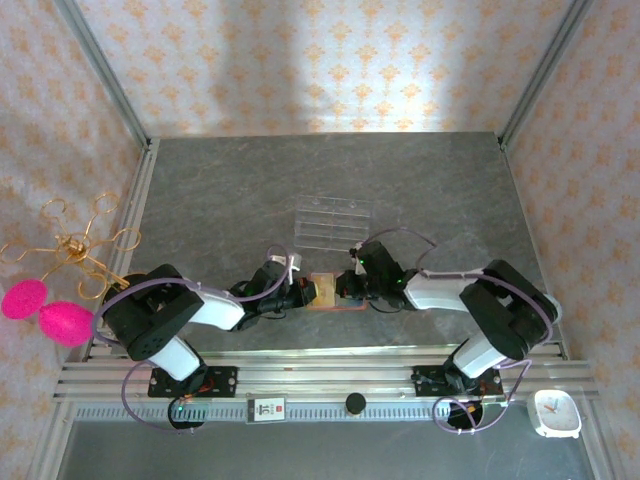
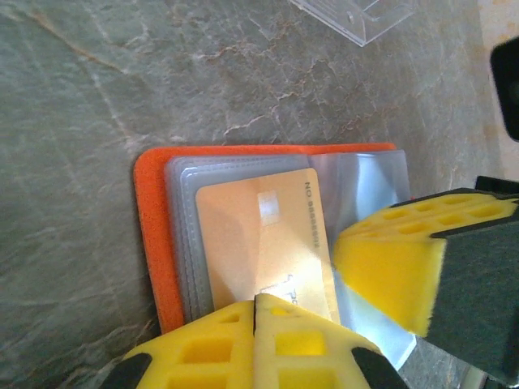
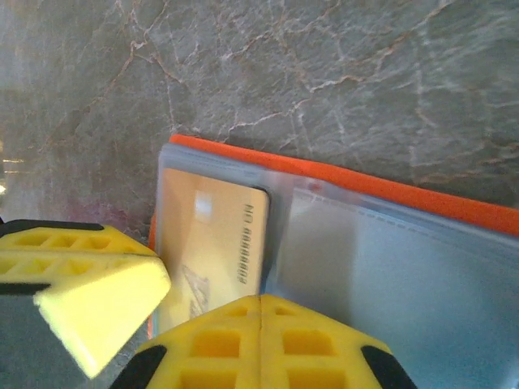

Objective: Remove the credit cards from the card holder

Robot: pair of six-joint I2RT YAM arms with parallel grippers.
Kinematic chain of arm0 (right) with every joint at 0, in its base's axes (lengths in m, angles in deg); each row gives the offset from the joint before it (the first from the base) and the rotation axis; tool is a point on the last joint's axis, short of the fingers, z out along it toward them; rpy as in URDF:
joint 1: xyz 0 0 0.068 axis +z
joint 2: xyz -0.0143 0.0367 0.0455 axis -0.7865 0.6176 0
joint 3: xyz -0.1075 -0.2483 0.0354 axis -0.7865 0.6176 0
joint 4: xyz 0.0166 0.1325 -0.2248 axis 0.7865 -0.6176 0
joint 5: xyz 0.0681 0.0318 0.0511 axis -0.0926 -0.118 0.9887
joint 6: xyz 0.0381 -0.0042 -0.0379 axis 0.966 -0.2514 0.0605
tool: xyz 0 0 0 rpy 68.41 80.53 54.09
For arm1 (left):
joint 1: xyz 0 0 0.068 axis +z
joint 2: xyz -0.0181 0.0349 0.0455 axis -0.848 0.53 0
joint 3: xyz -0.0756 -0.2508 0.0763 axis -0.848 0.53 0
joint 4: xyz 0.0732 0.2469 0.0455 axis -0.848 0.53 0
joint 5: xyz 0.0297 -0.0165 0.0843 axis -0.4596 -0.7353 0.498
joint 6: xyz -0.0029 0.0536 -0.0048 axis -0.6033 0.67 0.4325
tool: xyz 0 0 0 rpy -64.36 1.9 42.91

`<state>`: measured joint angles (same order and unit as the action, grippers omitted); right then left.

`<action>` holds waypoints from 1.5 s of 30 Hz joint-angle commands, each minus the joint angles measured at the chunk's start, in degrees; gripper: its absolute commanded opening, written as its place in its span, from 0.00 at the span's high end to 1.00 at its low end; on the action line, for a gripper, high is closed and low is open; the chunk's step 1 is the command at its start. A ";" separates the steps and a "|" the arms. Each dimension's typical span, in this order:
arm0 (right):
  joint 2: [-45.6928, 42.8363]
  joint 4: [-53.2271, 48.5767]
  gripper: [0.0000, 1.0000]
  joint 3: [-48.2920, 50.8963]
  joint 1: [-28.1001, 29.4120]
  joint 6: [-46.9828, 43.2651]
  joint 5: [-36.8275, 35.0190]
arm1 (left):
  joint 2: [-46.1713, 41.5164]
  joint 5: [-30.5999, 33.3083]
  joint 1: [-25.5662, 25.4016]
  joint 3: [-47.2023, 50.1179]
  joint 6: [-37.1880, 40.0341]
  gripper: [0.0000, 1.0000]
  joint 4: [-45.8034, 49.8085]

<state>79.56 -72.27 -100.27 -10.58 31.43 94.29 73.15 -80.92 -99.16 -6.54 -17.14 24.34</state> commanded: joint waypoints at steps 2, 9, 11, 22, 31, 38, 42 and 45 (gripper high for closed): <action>-3.56 -5.81 1.00 1.45 -1.09 -0.17 -4.47 | -0.87 0.07 1.00 2.74 -0.41 1.00 4.85; -4.77 -4.89 0.84 -0.68 -1.03 -1.52 2.08 | -0.53 -2.01 1.05 2.26 -0.53 1.00 3.38; -6.01 -5.72 0.74 -1.81 -1.02 -2.32 0.86 | -2.40 -2.92 0.92 2.17 -0.40 1.00 2.78; -5.19 -7.75 0.73 -7.02 0.86 -5.02 1.56 | -7.66 1.37 -0.84 1.08 1.66 0.86 7.17; 2.19 -9.35 0.76 -7.36 1.44 -3.47 -0.44 | -3.65 3.25 -0.58 0.37 1.62 0.97 8.75; 3.91 -8.72 0.78 -6.81 1.44 -2.85 -1.55 | -1.01 2.24 -0.58 0.28 1.05 1.00 7.60; 4.70 -8.25 0.79 -6.66 1.44 -2.73 -1.37 | -0.93 2.04 -0.44 0.69 0.92 1.00 7.08; 5.20 -6.95 0.83 -6.20 1.44 -2.55 -0.02 | -0.75 1.61 -0.41 0.87 0.83 1.00 6.49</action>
<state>83.69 -79.86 -107.46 -9.51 28.17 94.57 70.64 -79.61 -99.64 -6.40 -16.52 28.49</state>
